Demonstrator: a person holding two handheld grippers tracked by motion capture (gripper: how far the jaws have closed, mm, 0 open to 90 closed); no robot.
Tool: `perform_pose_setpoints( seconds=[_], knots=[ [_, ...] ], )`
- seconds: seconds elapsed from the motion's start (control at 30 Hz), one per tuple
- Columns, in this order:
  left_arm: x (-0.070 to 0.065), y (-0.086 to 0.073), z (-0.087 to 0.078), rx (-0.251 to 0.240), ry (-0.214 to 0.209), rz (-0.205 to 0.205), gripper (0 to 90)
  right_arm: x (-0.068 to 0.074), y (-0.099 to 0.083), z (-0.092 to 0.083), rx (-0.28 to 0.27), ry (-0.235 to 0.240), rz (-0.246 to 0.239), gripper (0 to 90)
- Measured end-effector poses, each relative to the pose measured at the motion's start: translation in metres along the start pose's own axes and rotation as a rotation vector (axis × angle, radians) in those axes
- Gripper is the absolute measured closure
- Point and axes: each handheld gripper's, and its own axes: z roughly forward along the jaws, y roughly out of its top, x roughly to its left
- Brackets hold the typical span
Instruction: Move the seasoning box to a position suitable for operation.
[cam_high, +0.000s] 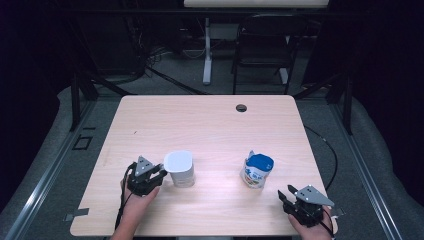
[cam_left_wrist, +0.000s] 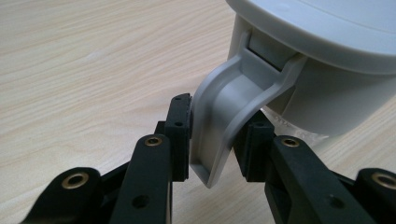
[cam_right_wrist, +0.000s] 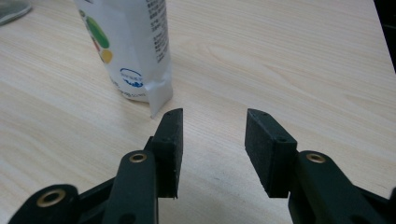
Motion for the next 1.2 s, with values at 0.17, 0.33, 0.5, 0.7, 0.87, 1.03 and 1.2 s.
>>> perform_pose_setpoints(
  seconds=[0.17, 0.33, 0.5, 0.7, 0.87, 1.03, 1.2],
  knots=[
    [-0.002, -0.002, -0.002, 0.004, 0.001, 0.027, 70.4, 0.002, 0.003, 0.005, -0.011, 0.01, 0.002, 57.2],
    [-0.007, -0.003, -0.005, 0.007, 0.008, 0.042, 70.9, 0.01, 0.008, 0.005, -0.005, 0.029, -0.046, 57.2],
    [-0.01, -0.005, -0.008, 0.005, 0.007, 0.046, 70.9, 0.014, 0.012, 0.003, -0.029, 0.037, -0.041, 57.2],
    [-0.015, -0.007, -0.012, 0.011, -0.004, 0.053, 70.9, 0.016, 0.014, 0.005, -0.02, 0.043, -0.046, 57.2],
    [-0.024, -0.008, -0.013, 0.014, -0.019, 0.068, 70.9, 0.021, 0.016, 0.004, -0.025, 0.063, -0.057, 57.3],
    [-0.039, -0.006, -0.012, 0.02, -0.052, 0.107, 71.2, 0.025, 0.017, 0.003, -0.014, 0.117, -0.057, 60.0],
    [-0.048, -0.005, -0.012, 0.025, -0.063, 0.113, 71.2, 0.03, 0.017, 0.004, -0.014, 0.127, -0.086, 60.4]
  ],
)
